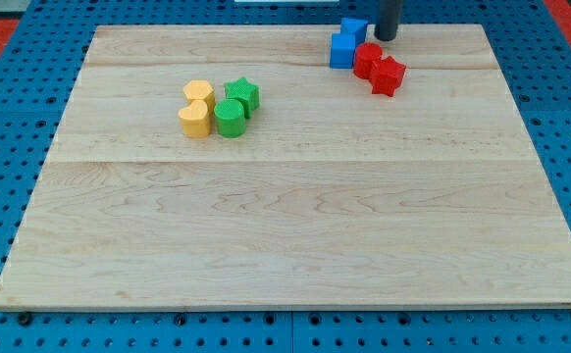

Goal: Slide the triangle left to the cube

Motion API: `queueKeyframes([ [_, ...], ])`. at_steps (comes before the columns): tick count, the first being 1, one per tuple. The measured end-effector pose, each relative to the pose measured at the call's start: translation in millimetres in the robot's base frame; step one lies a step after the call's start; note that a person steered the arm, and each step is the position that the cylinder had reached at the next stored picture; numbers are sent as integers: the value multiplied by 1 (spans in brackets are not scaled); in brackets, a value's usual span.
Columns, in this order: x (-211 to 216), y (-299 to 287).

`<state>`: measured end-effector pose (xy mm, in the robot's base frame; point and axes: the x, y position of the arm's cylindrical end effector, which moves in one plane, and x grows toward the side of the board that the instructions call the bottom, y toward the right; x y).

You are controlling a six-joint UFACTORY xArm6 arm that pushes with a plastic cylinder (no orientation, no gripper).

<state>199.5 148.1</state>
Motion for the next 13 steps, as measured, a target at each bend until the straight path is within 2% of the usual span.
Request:
queueKeyframes([
  [1,-8,-14],
  [4,32,-194],
  [6,-8,-64],
  [7,3,-4],
  [8,24,1],
  [12,29,-3],
  [13,30,27],
])
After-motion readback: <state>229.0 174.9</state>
